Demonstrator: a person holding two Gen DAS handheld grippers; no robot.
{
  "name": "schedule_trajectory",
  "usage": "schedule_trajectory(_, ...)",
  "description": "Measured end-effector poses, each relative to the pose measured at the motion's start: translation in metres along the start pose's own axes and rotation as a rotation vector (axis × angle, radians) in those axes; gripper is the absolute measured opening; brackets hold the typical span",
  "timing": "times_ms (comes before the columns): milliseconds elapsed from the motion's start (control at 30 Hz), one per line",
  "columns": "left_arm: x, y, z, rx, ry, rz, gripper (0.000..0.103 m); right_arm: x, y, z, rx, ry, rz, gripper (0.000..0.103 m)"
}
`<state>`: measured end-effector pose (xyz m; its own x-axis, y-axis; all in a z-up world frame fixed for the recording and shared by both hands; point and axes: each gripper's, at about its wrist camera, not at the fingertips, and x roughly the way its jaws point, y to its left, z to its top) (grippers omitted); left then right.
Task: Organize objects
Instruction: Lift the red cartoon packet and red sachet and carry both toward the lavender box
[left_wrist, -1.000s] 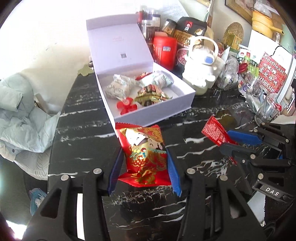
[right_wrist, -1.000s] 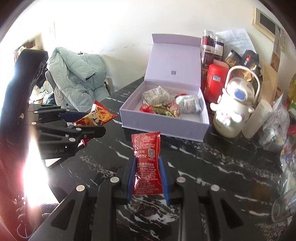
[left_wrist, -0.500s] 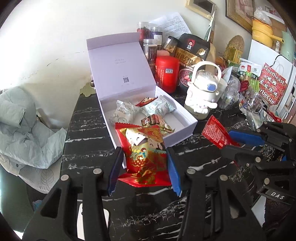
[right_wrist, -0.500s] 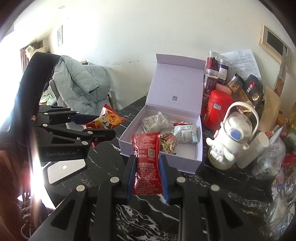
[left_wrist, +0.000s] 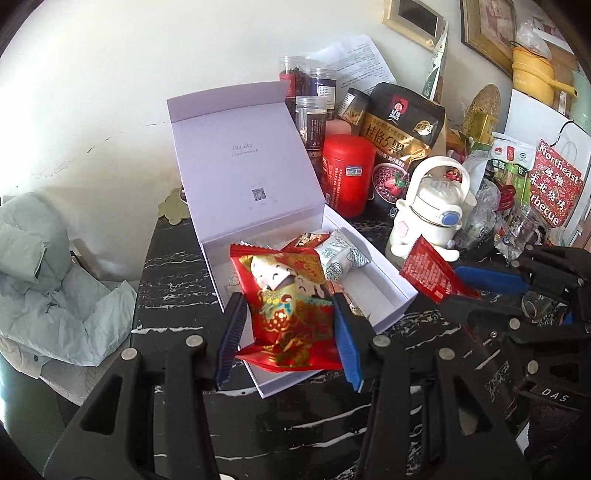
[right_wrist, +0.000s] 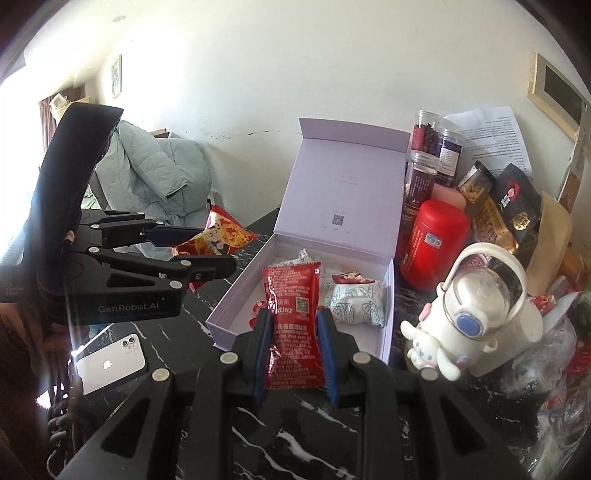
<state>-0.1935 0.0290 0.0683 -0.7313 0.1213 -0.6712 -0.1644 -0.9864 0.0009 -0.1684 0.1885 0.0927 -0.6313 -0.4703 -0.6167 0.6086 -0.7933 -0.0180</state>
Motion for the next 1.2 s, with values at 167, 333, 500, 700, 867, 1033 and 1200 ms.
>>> schedule_trajectory(167,0.02,0.003,0.014,0.008,-0.001,0.008,0.045,0.019,-0.015,0.012,0.008,0.0,0.0,0.025)
schedule_trajectory(333,0.043,0.007,0.025,0.005,0.011,0.003,0.045,0.039,-0.031,0.023,0.006,0.0,-0.008,0.025)
schedule_trajectory(500,0.07,0.011,0.032,0.002,0.043,-0.006,0.045,0.06,-0.044,0.032,-0.003,0.002,-0.016,0.025)
schedule_trajectory(700,0.099,0.02,0.037,-0.005,0.081,-0.001,0.045,0.09,-0.054,0.039,-0.019,0.025,-0.027,0.025)
schedule_trajectory(867,0.12,0.027,0.04,-0.002,0.1,0.028,0.045,0.114,-0.057,0.041,-0.023,0.047,-0.026,0.025)
schedule_trajectory(1033,0.139,0.033,0.038,-0.008,0.127,0.015,0.045,0.136,-0.059,0.044,-0.023,0.074,-0.005,0.025)
schedule_trajectory(1200,0.151,0.036,0.037,-0.013,0.14,-0.047,0.045,0.155,-0.057,0.045,-0.034,0.1,0.004,0.025)
